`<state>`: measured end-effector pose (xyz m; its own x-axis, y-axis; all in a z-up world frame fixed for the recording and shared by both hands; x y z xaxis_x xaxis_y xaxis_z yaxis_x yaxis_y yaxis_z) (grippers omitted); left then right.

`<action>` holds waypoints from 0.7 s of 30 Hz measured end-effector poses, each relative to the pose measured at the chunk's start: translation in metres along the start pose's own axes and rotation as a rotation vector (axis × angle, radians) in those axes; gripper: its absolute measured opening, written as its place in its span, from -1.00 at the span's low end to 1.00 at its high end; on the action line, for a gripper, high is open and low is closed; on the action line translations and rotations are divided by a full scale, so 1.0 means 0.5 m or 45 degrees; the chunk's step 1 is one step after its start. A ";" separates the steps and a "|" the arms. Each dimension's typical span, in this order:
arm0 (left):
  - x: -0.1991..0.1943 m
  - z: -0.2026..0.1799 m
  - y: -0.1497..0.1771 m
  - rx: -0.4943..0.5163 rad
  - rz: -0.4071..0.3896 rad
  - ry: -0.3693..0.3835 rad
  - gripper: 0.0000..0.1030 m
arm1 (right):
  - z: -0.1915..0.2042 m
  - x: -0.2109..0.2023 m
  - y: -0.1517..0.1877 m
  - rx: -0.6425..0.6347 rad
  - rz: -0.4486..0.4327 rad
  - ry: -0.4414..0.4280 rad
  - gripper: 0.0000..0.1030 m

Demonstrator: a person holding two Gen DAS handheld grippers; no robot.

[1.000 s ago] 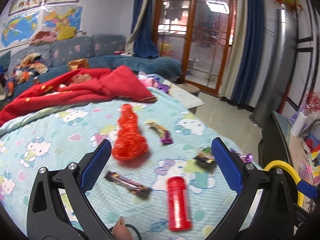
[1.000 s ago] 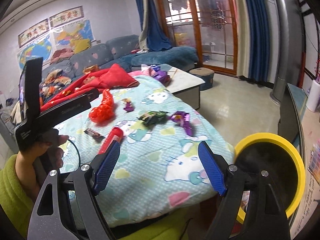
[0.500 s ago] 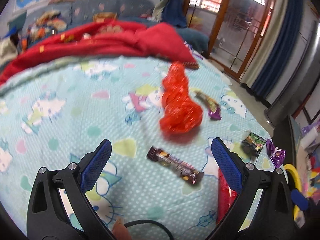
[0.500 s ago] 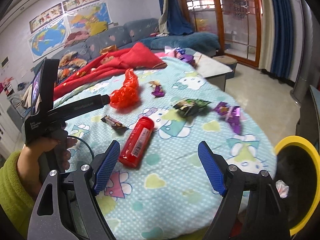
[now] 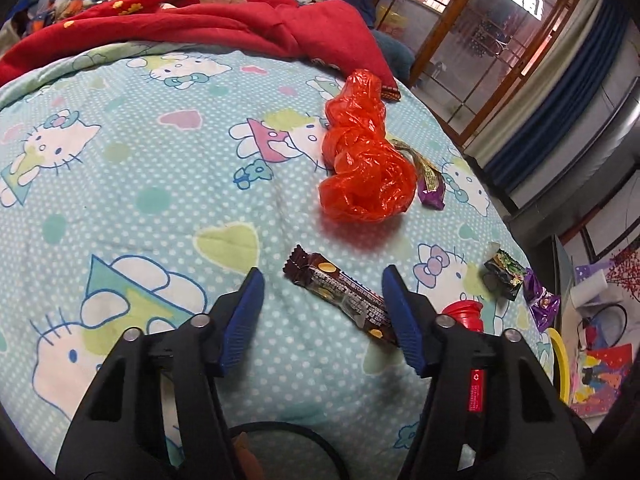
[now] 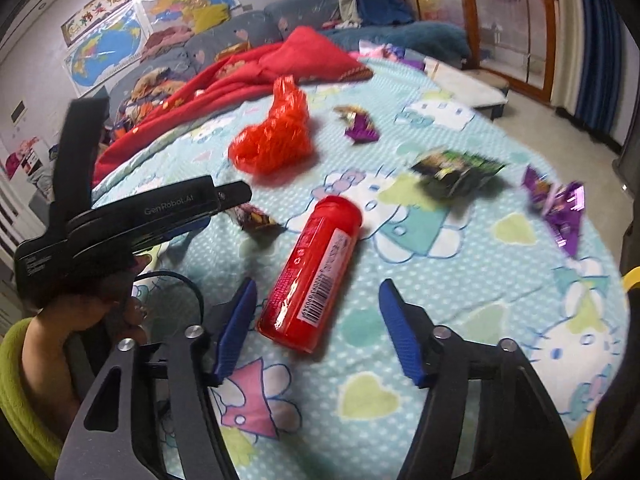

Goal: Collect trash
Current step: 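Grasp the brown candy bar with the left tool while the right tool grasps the red tube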

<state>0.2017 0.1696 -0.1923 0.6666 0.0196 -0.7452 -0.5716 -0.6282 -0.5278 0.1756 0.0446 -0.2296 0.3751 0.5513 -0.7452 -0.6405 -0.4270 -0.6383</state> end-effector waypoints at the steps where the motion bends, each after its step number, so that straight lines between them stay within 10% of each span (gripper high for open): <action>1: 0.001 -0.002 0.001 0.005 -0.002 0.000 -0.07 | 0.001 0.009 0.005 0.009 0.016 -0.015 0.06; 21: 0.004 -0.013 0.000 0.020 -0.006 0.059 -0.65 | -0.015 -0.018 0.033 -0.035 -0.041 0.024 -0.42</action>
Point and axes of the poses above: each gripper's, at about its wrist camera, not at the fingertips, and x roughly the way its jaws point, z to its left, y to its underside, the point moved 10 cm from there along x, roughly the way its jaws point, and after that the axes turned 6 degrees about -x, right-handed, at the moved point
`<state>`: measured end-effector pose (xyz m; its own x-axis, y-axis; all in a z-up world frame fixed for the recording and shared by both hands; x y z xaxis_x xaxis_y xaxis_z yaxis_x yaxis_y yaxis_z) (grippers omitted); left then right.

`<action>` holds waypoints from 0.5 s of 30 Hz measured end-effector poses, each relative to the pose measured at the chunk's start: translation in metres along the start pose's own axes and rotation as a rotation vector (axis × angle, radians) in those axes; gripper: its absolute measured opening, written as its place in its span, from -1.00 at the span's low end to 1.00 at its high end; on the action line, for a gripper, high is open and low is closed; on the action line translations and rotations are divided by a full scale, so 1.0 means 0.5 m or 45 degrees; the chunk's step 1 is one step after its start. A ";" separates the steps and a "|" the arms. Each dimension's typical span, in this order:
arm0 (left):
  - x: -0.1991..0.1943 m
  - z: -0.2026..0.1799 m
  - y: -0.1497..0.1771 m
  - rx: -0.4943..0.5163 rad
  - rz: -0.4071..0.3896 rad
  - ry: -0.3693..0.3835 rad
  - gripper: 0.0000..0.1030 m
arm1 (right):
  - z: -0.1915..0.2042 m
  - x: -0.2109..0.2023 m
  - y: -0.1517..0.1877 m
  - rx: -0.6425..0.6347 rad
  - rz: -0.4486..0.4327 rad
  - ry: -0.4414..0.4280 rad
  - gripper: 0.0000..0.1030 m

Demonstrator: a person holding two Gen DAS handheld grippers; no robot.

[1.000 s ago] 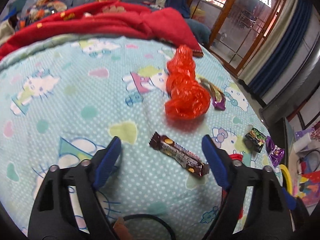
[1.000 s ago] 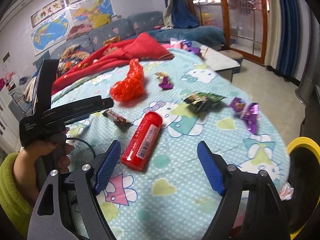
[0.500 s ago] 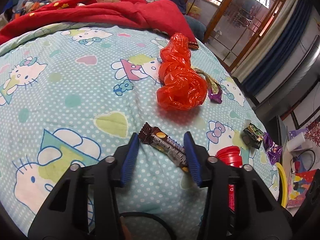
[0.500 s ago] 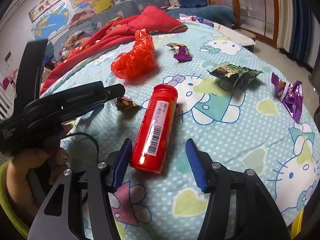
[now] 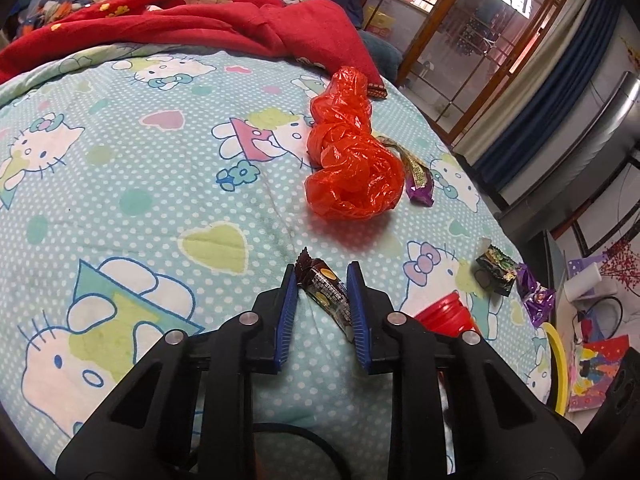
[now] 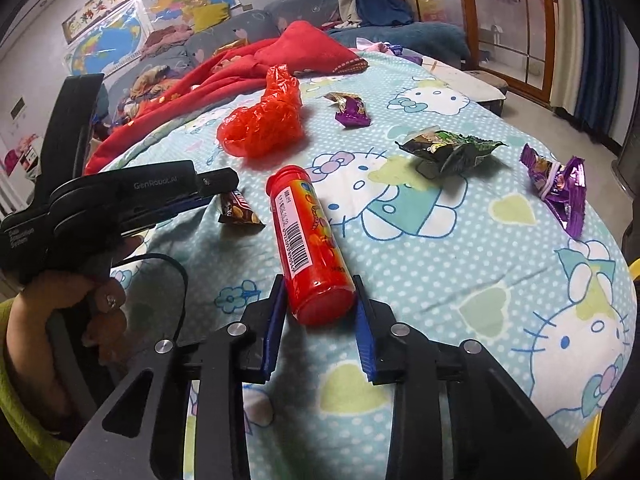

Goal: Collect trash
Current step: 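Grasp the brown candy bar with the left tool while the right tool grasps the red tube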

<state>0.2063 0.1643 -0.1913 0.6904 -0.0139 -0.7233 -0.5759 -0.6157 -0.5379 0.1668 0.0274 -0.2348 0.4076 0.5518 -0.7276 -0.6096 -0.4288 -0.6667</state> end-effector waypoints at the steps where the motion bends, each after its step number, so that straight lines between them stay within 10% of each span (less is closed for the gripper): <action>1: -0.002 0.000 0.000 -0.005 -0.003 0.005 -0.66 | -0.001 -0.005 0.002 -0.003 -0.002 -0.001 -0.42; 15: -0.079 -0.085 -0.003 0.087 -0.067 0.136 -0.75 | -0.054 -0.068 -0.005 0.016 -0.061 0.036 -0.44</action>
Point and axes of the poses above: each gripper's, at about its wrist camera, not at the fingertips, and x roughly the way its jaws point, z to its left, y to its underside, the point moved 10 cm from there along x, roughly the way its jaws point, and after that the axes turned 6 degrees about -x, right-handed, at the moved point
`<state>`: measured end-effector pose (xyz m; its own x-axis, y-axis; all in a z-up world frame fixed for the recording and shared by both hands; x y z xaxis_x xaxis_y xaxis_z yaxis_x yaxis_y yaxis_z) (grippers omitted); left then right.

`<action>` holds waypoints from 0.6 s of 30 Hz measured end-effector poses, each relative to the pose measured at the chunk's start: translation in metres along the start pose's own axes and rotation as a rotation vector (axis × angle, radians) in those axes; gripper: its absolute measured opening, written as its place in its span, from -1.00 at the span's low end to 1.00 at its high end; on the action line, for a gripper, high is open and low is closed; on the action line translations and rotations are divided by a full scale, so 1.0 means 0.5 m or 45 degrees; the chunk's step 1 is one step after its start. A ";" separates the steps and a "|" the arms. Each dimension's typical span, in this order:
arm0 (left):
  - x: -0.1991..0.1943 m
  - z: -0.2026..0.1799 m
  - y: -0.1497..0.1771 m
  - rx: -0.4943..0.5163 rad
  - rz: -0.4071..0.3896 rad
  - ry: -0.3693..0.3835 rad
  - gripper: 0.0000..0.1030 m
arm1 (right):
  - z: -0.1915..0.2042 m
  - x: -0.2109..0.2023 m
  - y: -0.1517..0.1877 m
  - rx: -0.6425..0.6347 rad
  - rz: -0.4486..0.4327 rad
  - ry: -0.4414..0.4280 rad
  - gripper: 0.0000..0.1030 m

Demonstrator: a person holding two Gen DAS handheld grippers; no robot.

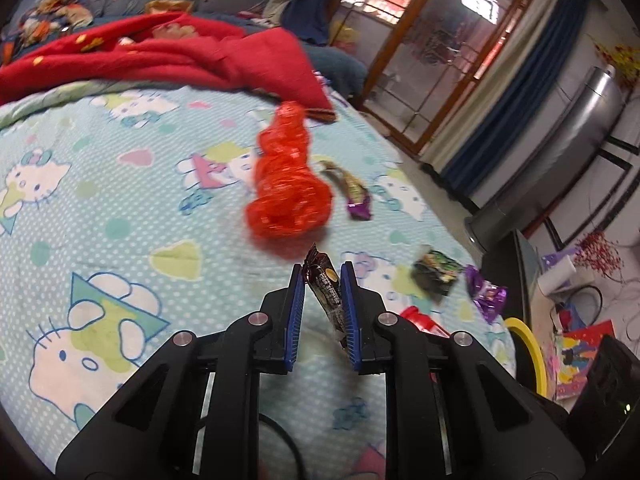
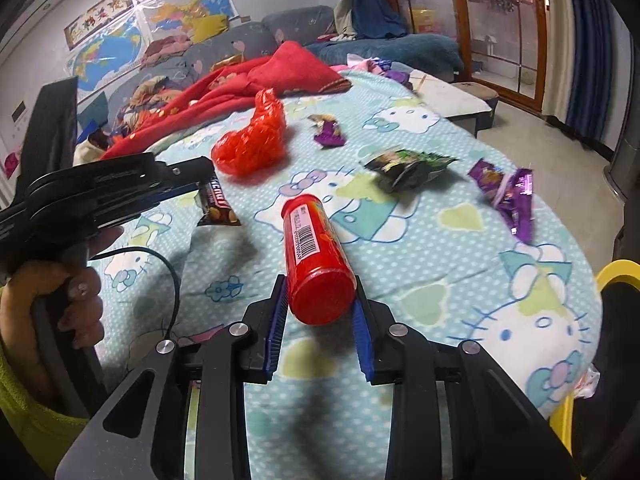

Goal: Collect trash
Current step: 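Grasp the brown candy bar with the left tool while the right tool grasps the red tube, then carry the candy bar in the left tool while the right tool carries the red tube over the bin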

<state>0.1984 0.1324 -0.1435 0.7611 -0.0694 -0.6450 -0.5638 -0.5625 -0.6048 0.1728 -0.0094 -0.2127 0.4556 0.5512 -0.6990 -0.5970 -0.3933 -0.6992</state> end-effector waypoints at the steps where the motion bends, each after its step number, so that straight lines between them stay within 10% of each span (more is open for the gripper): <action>1: -0.005 -0.010 0.000 0.012 -0.006 0.011 -0.75 | -0.004 -0.003 -0.002 0.004 -0.004 0.004 -0.44; 18: -0.033 -0.127 0.028 0.145 -0.013 0.133 -0.76 | -0.060 -0.100 -0.012 0.026 -0.119 0.067 -0.47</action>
Point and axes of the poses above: each gripper's, at about its wrist camera, not at the fingertips, and x roughly the way its jaws point, z to its left, y to its underside, the point moved 10 cm from there along x, roughly the way its jaws point, and after that the axes turned 6 degrees about -x, right-handed, at the moved point
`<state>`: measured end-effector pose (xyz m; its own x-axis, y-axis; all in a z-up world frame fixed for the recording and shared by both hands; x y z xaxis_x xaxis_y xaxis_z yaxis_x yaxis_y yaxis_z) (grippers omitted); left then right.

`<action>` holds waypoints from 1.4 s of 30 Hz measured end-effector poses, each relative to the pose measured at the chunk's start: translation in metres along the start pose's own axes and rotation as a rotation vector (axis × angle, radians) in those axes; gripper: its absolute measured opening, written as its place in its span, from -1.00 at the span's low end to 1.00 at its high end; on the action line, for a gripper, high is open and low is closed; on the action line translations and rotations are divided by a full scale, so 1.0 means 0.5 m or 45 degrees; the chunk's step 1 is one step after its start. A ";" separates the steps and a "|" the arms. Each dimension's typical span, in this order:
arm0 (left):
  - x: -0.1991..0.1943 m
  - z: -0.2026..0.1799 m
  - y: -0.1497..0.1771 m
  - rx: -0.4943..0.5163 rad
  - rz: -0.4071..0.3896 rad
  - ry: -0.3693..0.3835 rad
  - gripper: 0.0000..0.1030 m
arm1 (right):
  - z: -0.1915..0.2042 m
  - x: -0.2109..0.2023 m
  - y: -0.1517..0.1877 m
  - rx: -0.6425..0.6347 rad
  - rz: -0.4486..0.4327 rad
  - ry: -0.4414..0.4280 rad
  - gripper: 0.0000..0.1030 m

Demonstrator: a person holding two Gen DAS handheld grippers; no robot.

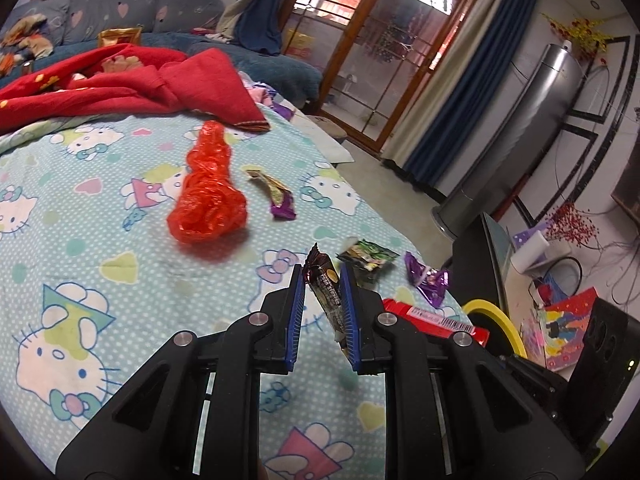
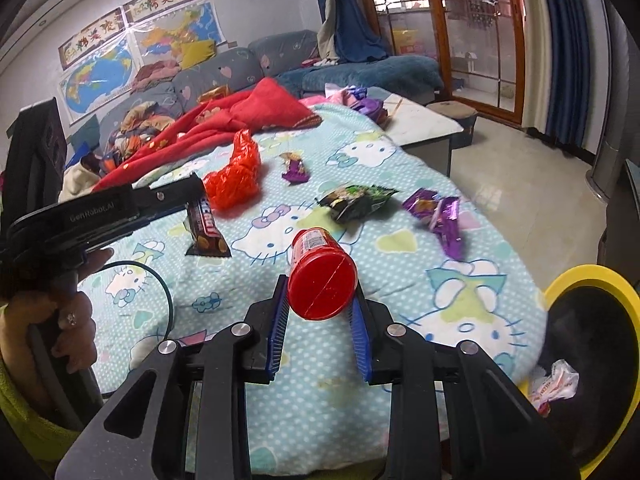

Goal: Collect trash
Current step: 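Carry the candy bar in the left tool while the right tool carries the red tube over the bin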

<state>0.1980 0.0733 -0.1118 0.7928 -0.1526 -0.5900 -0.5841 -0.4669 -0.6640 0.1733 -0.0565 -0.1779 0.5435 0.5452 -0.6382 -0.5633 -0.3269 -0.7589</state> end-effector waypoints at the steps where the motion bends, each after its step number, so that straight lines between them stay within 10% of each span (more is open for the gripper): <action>1: 0.000 -0.005 0.001 0.006 0.001 0.005 -0.76 | -0.005 -0.007 -0.001 0.004 -0.009 0.004 -0.47; 42: 0.030 -0.312 0.119 0.390 0.065 0.241 -0.76 | -0.291 -0.195 0.026 0.328 -0.206 0.334 -0.47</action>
<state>0.2027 -0.0928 -0.0884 0.7630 -0.3405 -0.5495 -0.6259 -0.1765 -0.7597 0.2037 -0.2263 -0.1442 0.7598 0.3474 -0.5496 -0.5768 -0.0300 -0.8163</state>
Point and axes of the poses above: each gripper's, at about its wrist camera, not at the fingertips, and x roughly the way its jaws point, z to its left, y to its underside, the point moved 10 cm from there along x, roughly the way its jaws point, and after that the axes turned 6 degrees about -x, right-handed, at the moved point
